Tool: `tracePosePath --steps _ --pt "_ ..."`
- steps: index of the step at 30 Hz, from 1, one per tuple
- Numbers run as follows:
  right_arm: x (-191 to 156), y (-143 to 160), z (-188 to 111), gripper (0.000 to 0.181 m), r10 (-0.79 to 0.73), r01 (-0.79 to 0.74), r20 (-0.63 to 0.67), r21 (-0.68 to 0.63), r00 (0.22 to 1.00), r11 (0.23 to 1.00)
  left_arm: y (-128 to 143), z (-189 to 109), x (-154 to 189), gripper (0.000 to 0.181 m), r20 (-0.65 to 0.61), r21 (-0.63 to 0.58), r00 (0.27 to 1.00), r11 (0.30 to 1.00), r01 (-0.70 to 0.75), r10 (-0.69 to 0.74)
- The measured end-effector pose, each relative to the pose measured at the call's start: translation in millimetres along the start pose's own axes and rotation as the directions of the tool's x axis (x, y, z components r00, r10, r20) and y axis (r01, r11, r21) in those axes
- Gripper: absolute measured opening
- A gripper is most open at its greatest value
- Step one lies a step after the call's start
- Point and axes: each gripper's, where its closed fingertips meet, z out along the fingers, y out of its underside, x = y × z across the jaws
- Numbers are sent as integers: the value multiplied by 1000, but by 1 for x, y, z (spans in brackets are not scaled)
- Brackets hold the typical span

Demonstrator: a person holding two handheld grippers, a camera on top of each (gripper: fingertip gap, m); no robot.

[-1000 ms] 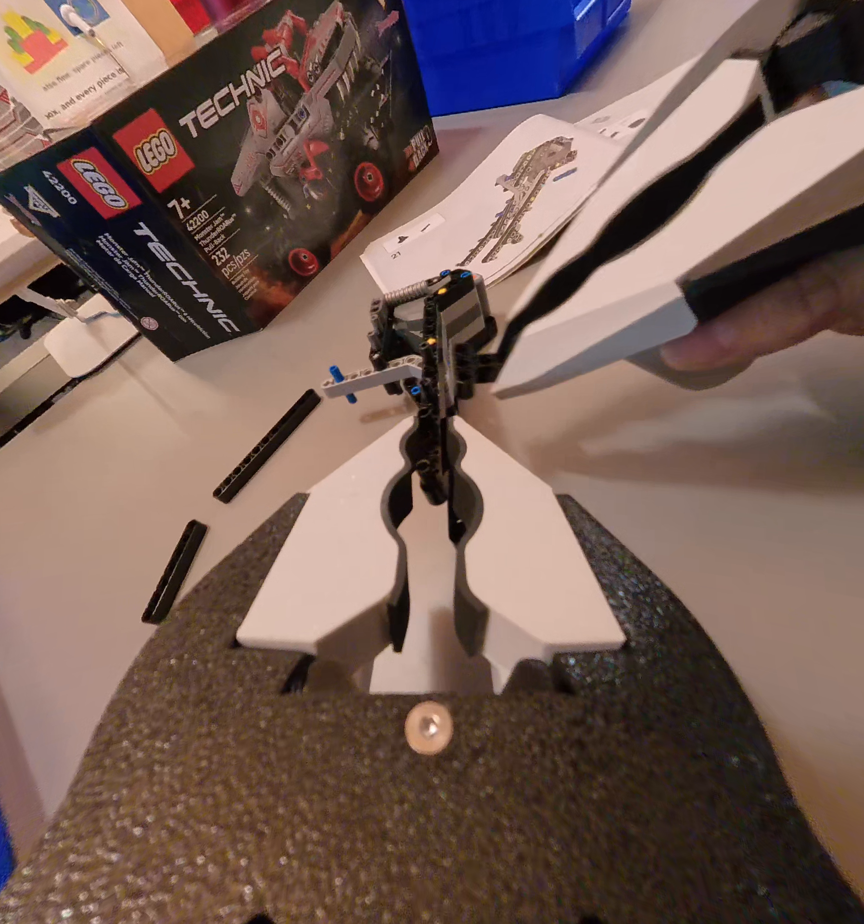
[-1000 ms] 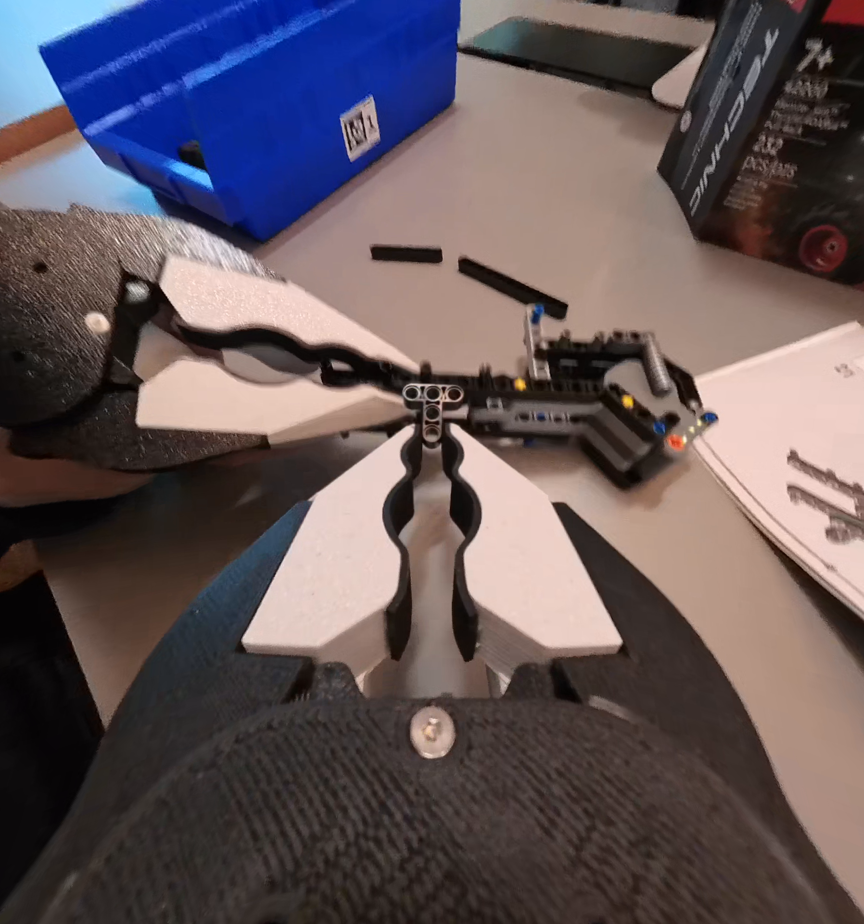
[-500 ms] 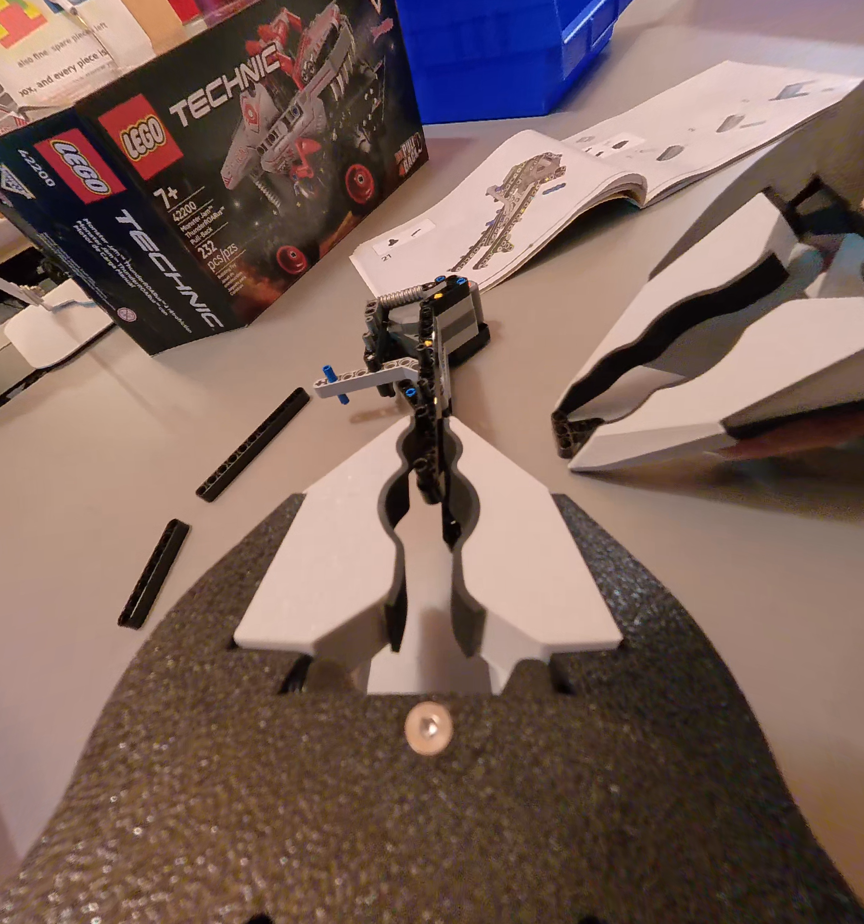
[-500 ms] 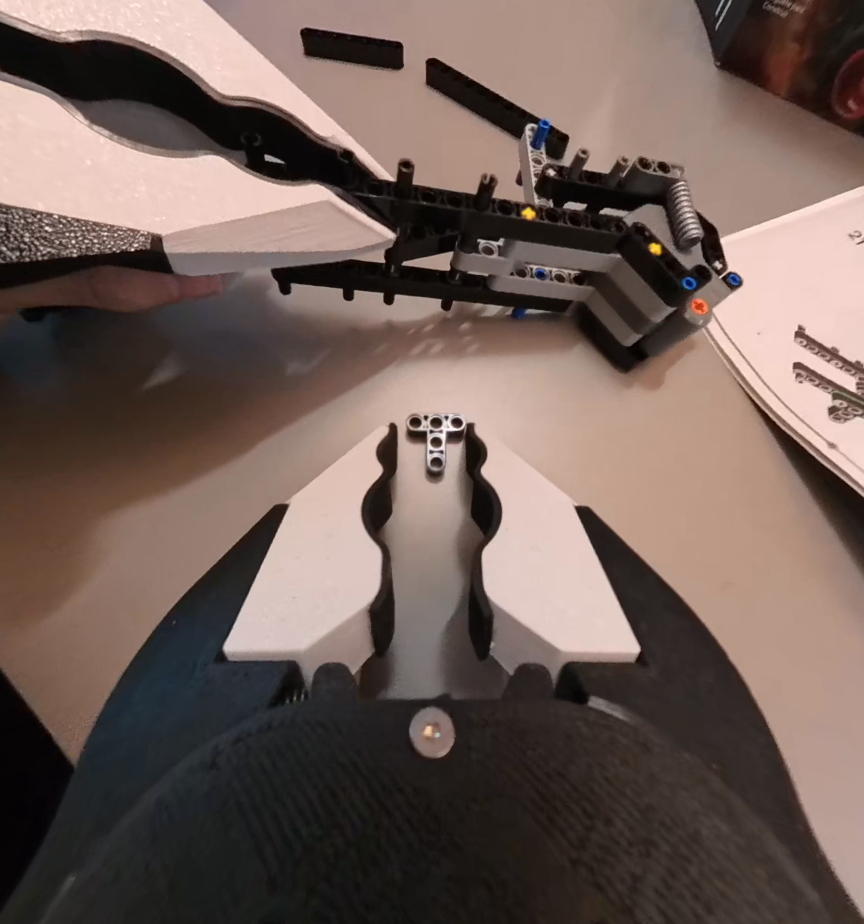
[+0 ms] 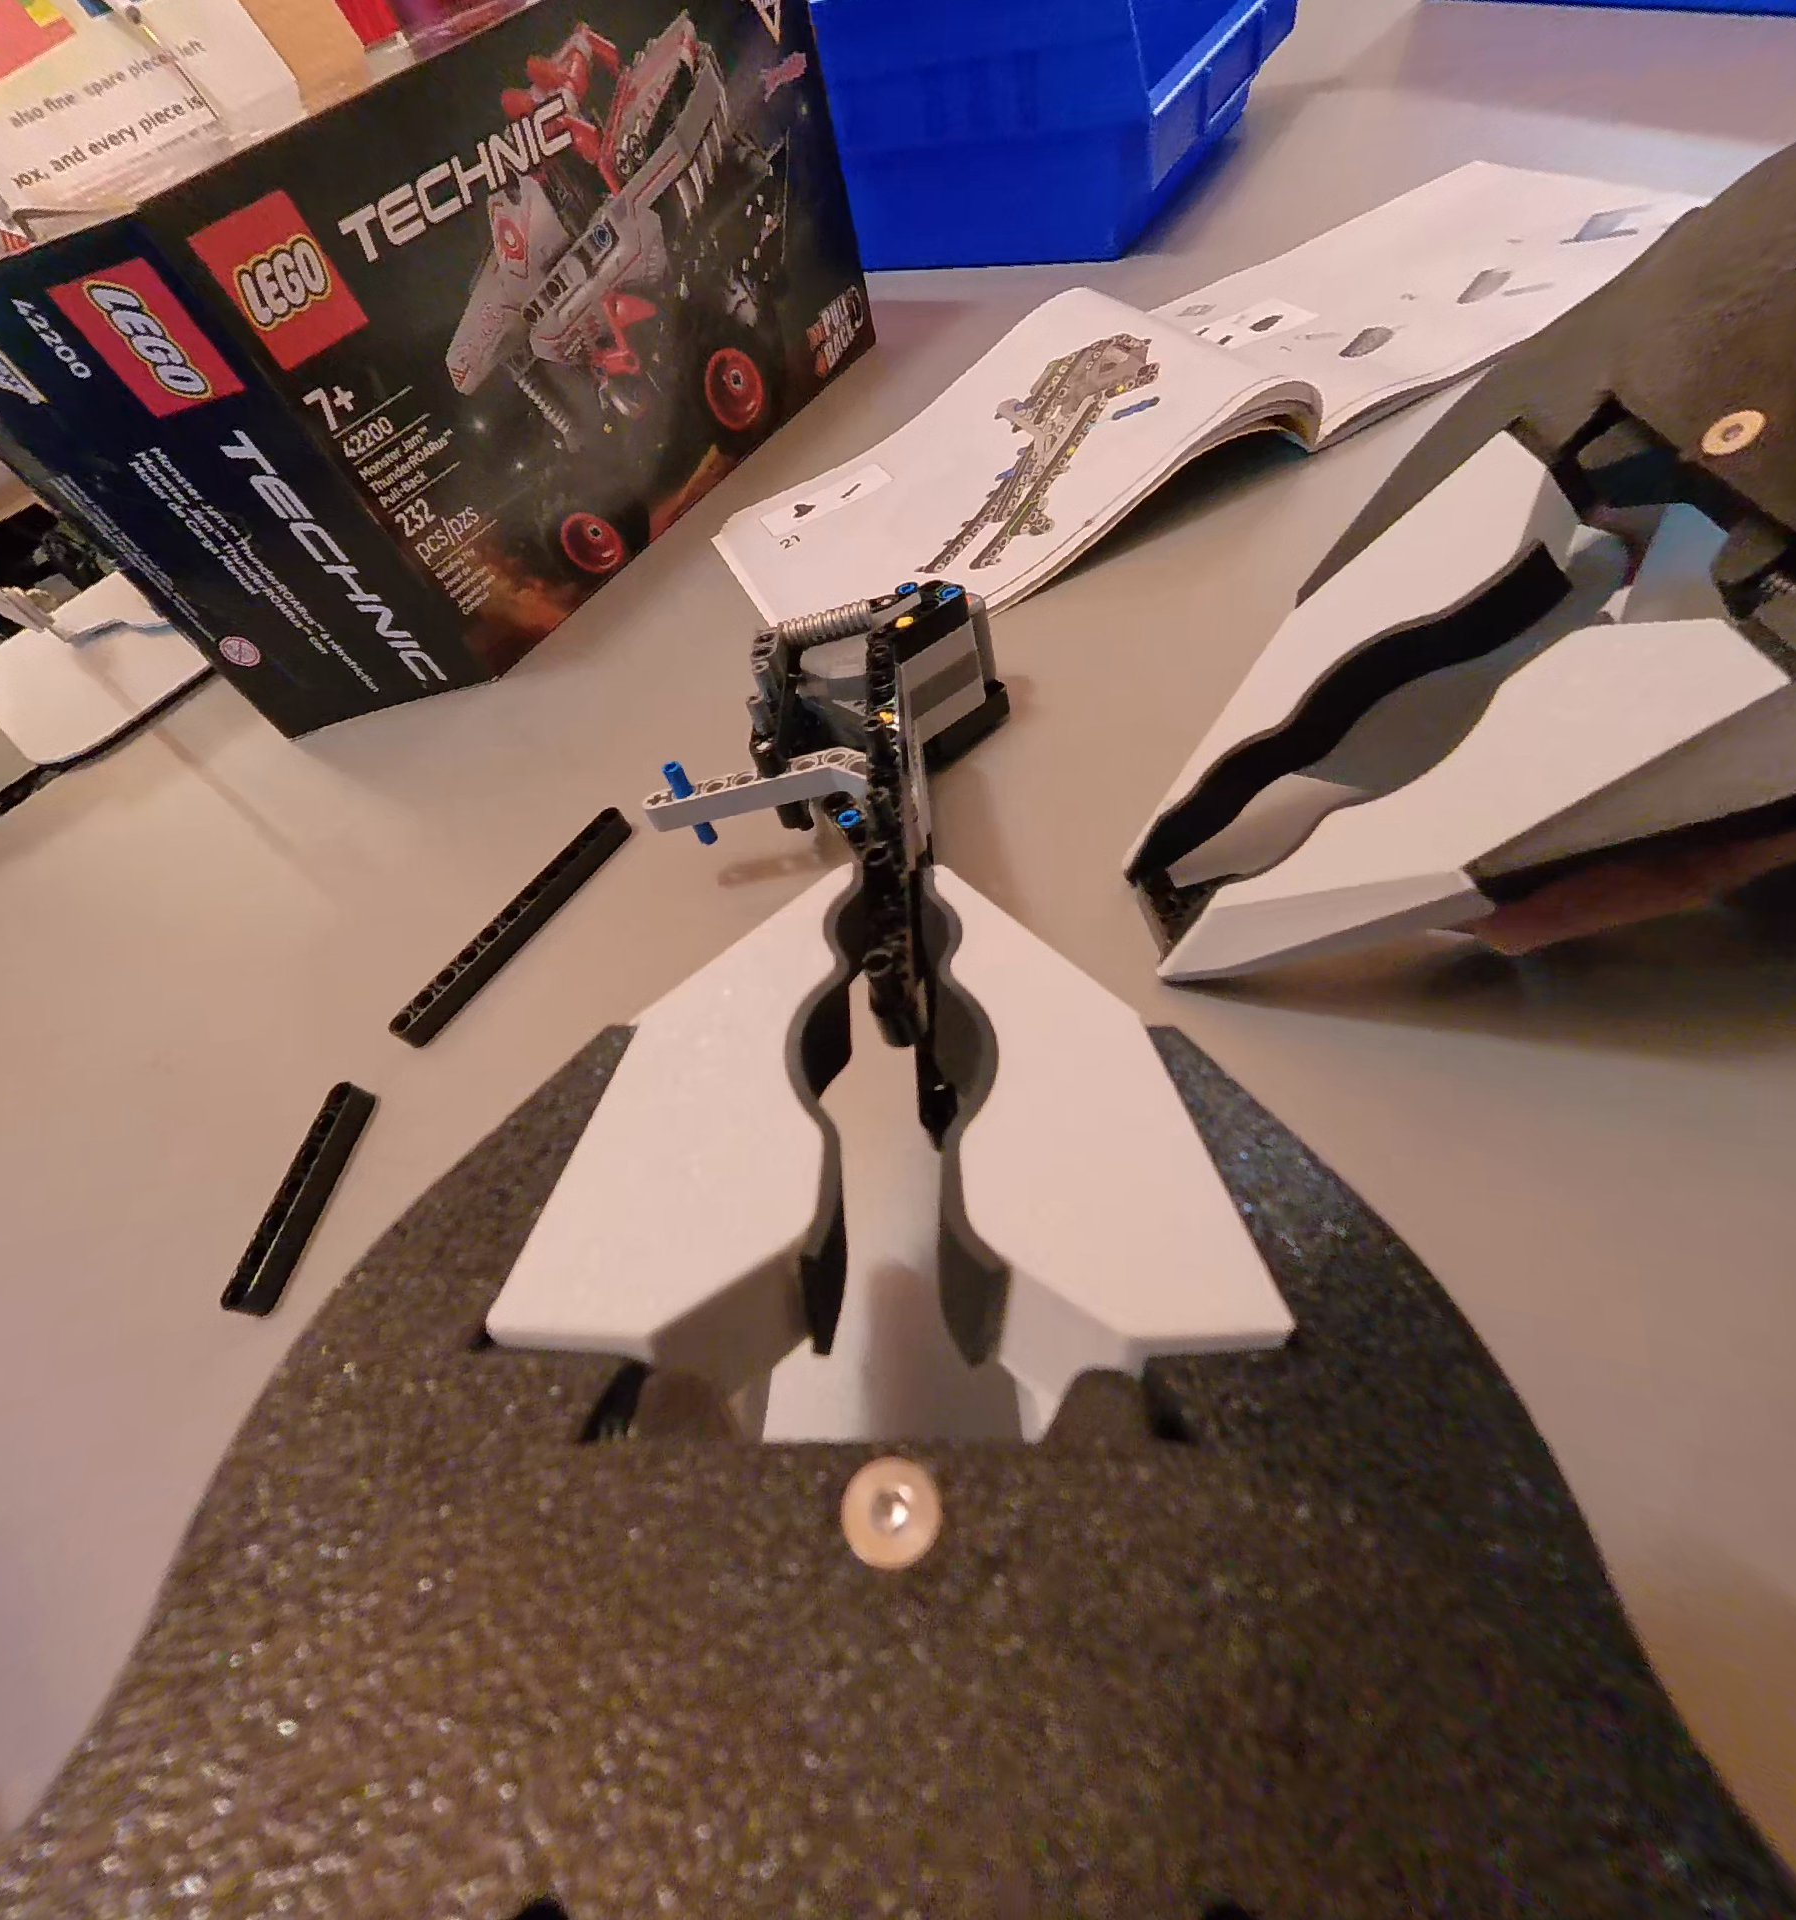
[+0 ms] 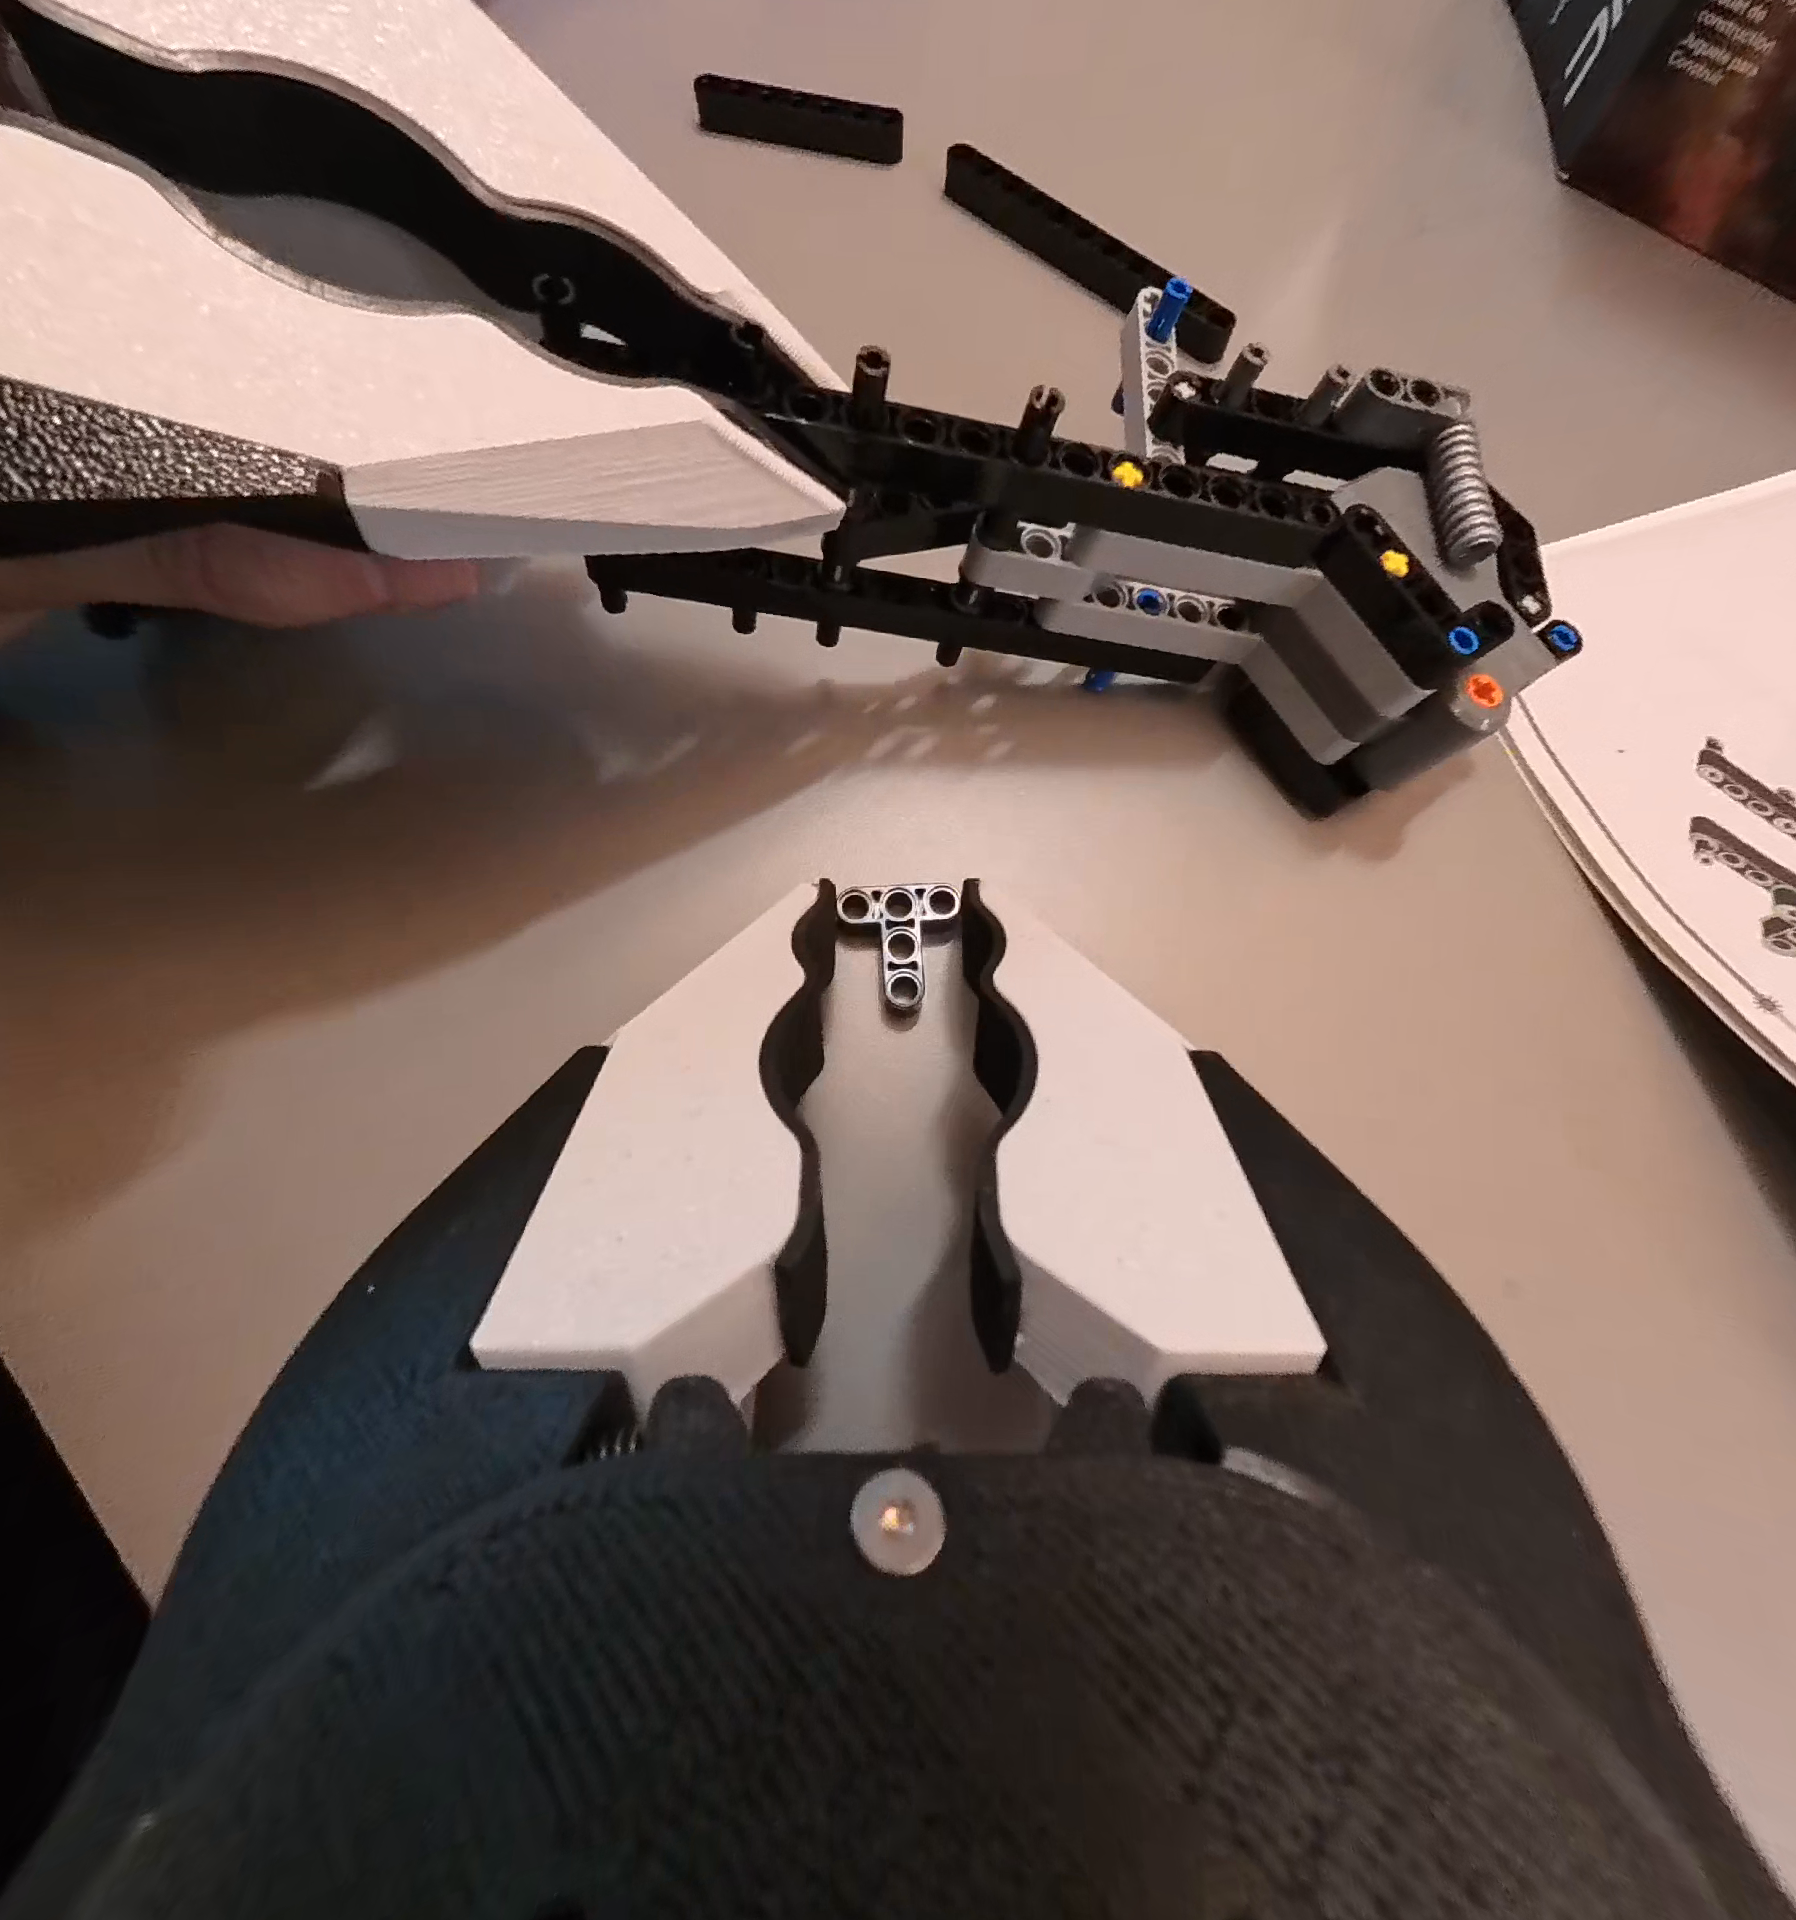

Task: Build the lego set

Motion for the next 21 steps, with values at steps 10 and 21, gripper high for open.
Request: tracePosePath --steps 10,21 --pt "7 -54 -22 21 78 -69 -25 264 997 962 1 1 -4 8 30 -8 999 1000 10 -10" --pt "3 -86 -13 21 150 -151 28 314 988 937 7 1 -1 9 -74 -46 991 993 107 -110"
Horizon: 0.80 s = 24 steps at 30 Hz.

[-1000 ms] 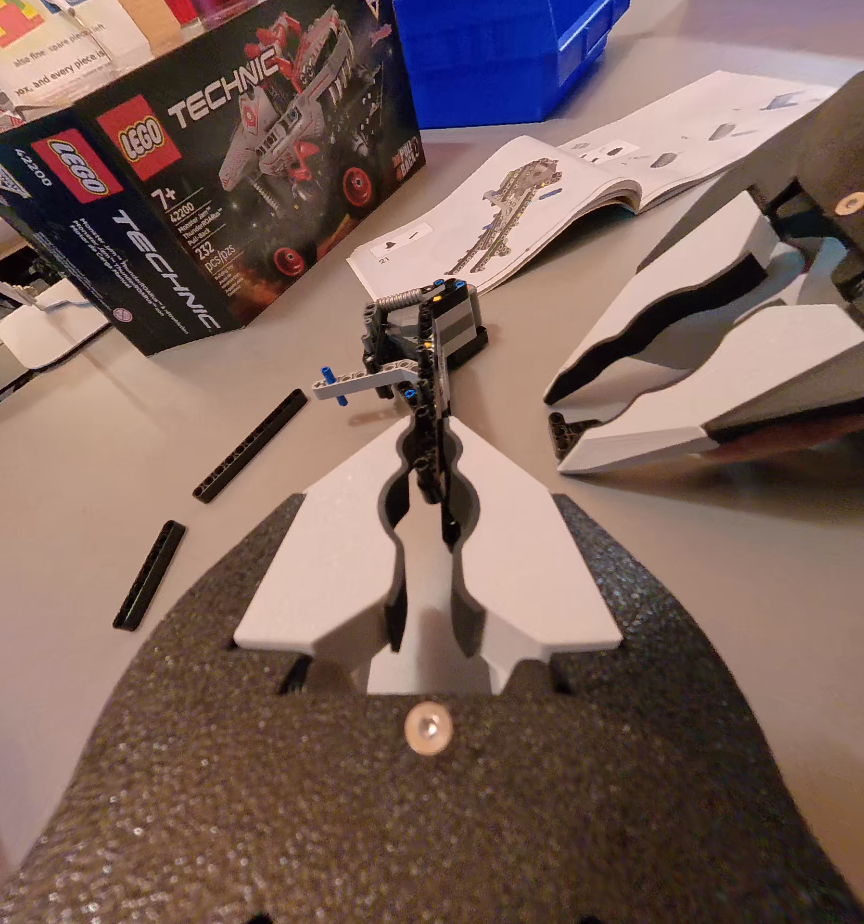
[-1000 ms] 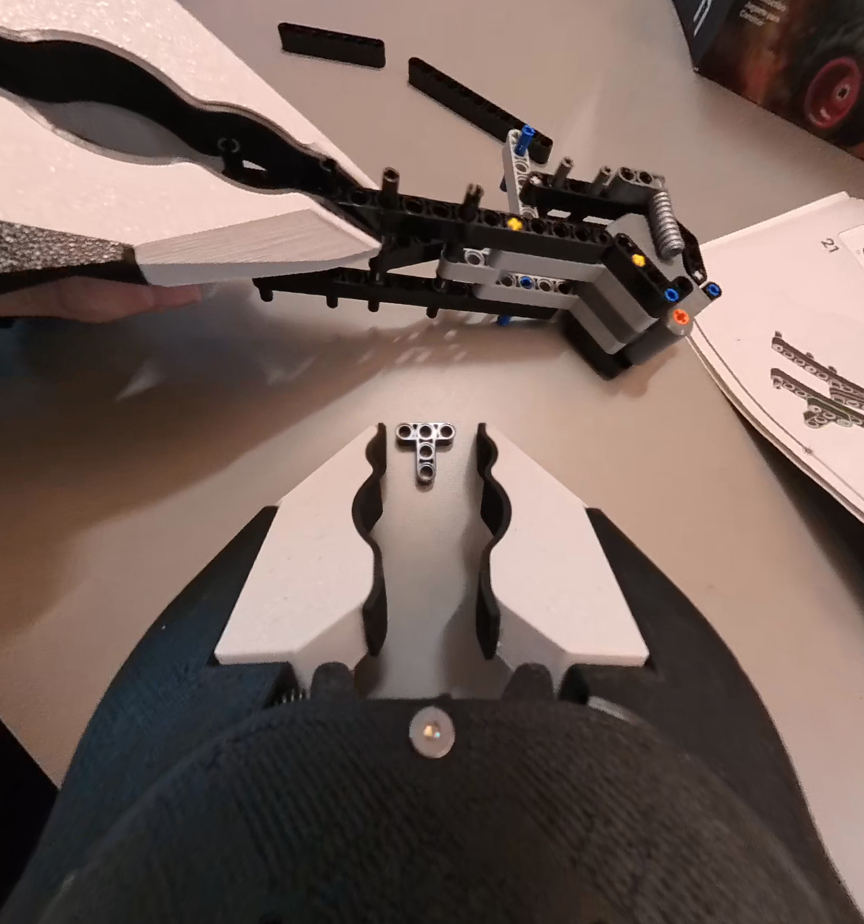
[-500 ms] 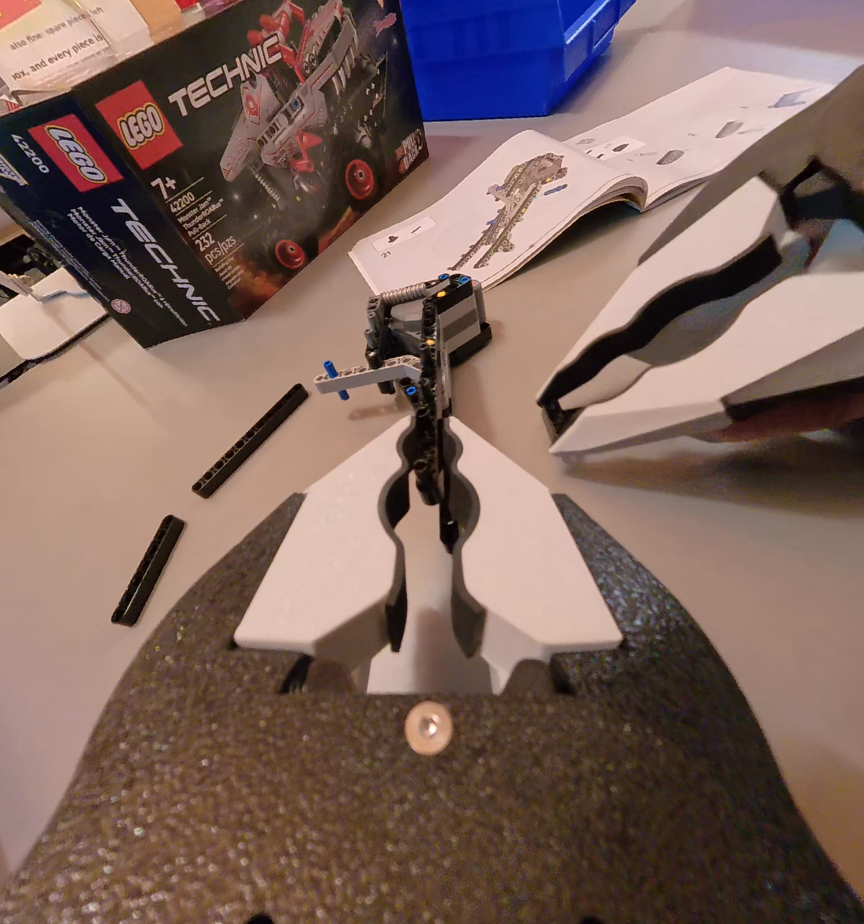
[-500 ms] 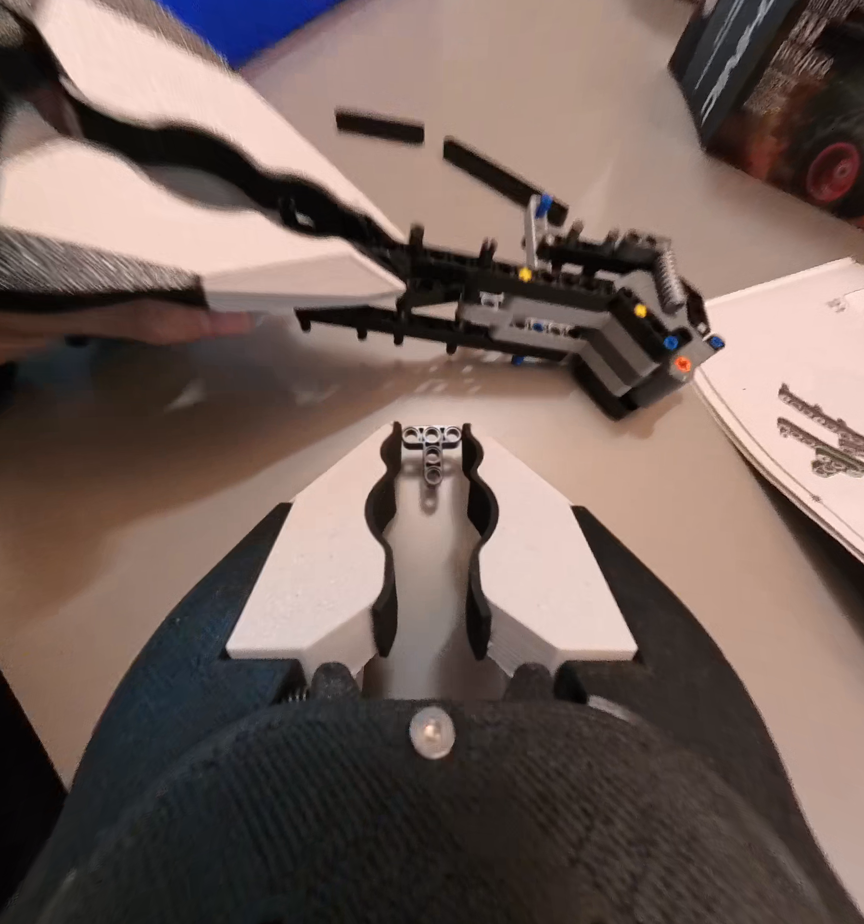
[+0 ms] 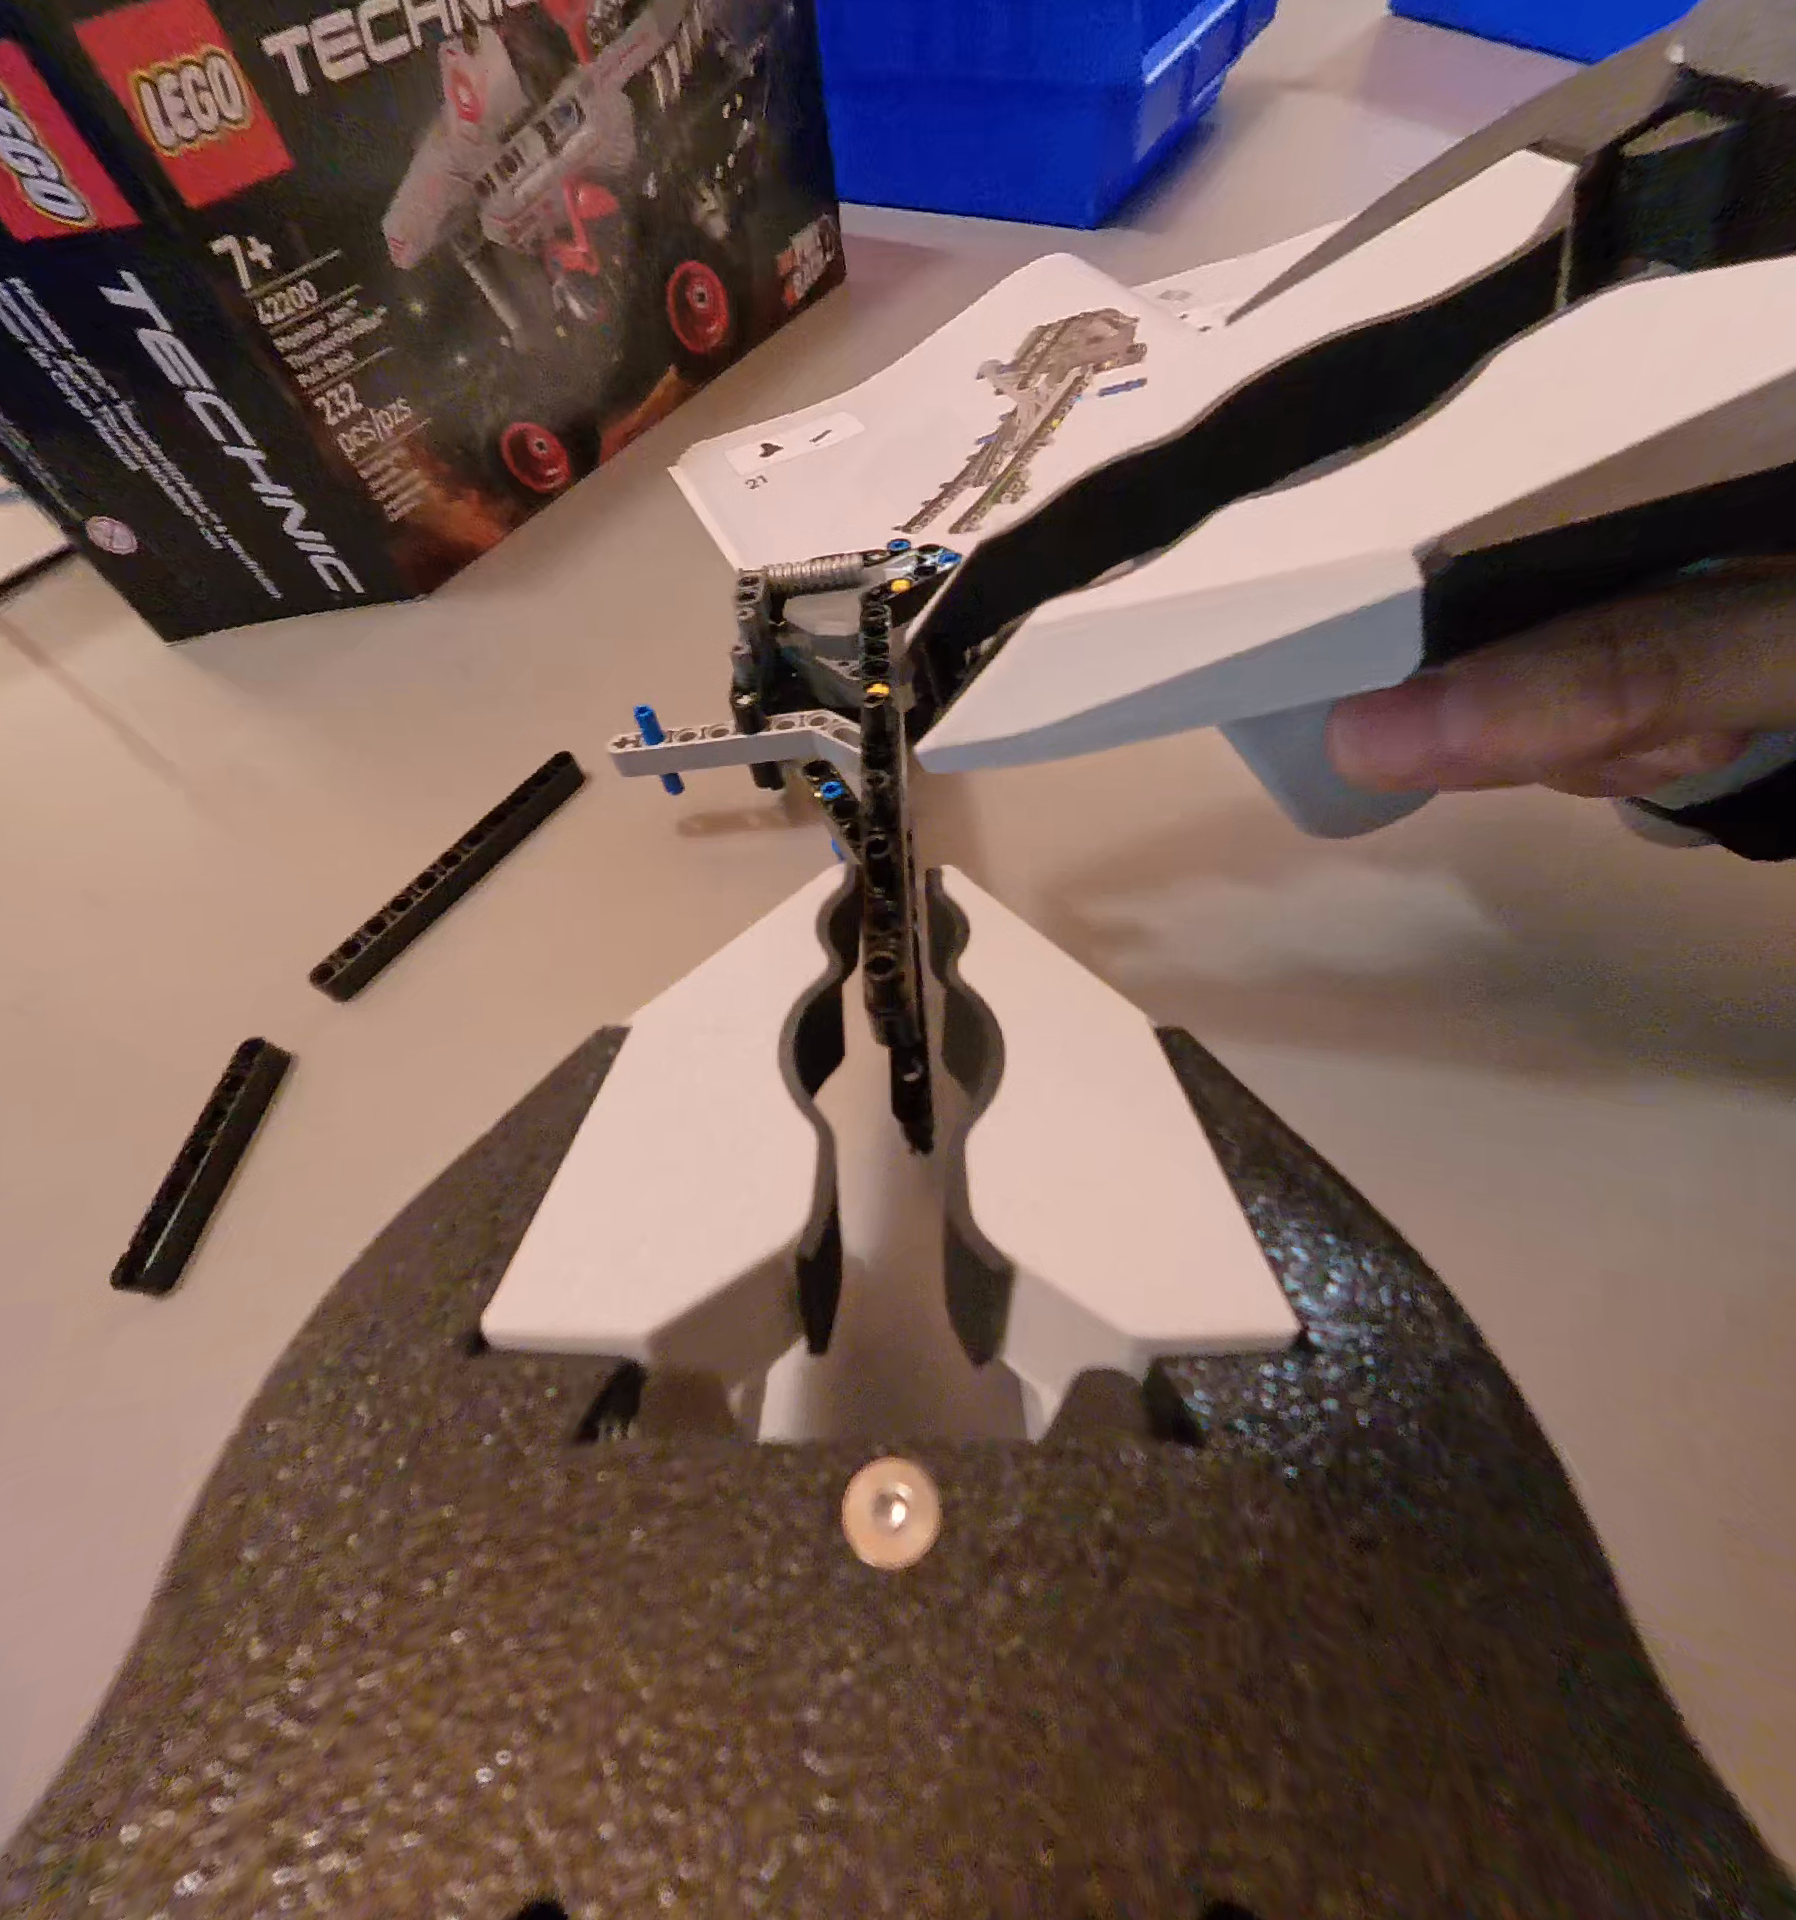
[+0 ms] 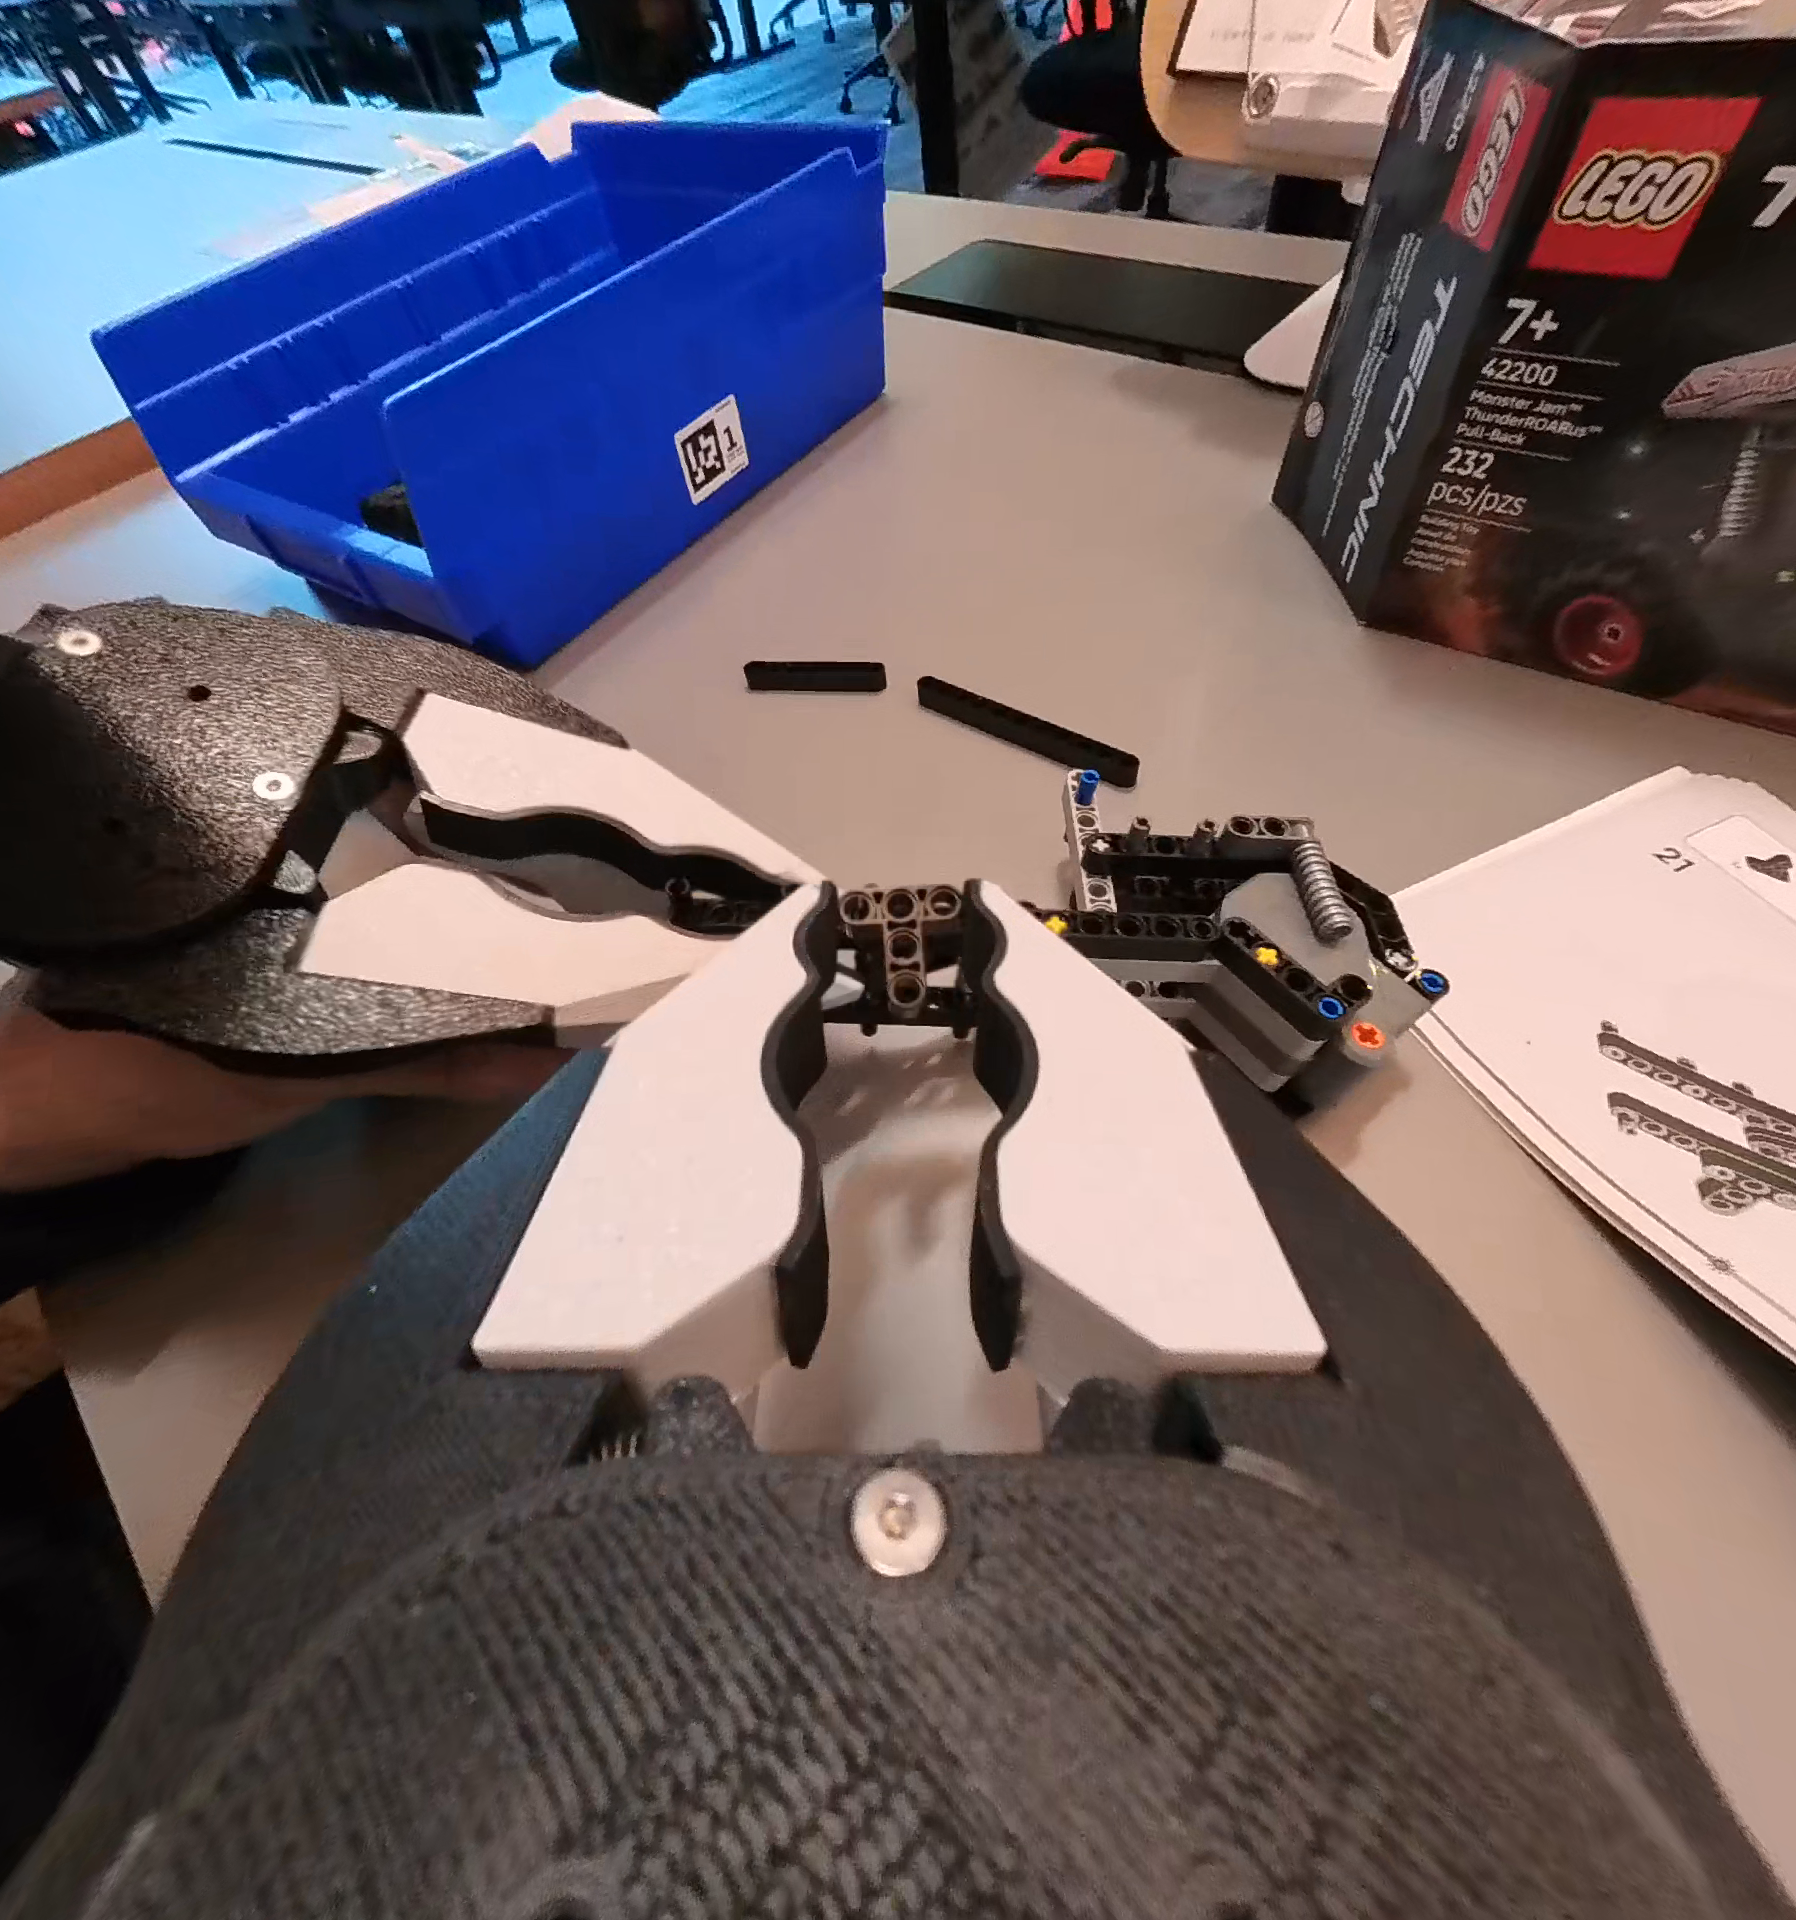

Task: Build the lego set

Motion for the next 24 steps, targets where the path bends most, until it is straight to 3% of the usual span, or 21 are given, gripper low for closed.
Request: tracePosePath --steps 5,11,16,20,22,24 --pt "3 -1 2 21 -5 6 -28 15 1000 1000 -4 -2 -3 5 44 25 998 999 -38 37" --pt "-4 -21 -18 21 2 -2 1 166 1000 986 -36 -19 -1 4 187 192 945 933 -303 269" --pt "-9 -16 -39 21 158 -190 158 217 975 958 -41 -19 13 4 248 149 820 816 -559 517" --pt "-3 -14 -54 21 296 -383 347 217 890 898 -44 -19 29 4 269 131 697 692 -710 664" --pt "-4 -7 -56 21 318 -418 416 175 852 891 -43 -16 33 4 283 86 632 637 -766 721" --pt "1 -1 -57 21 317 -413 400 182 860 892 -43 -13 32 4 305 26 580 603 -798 755"
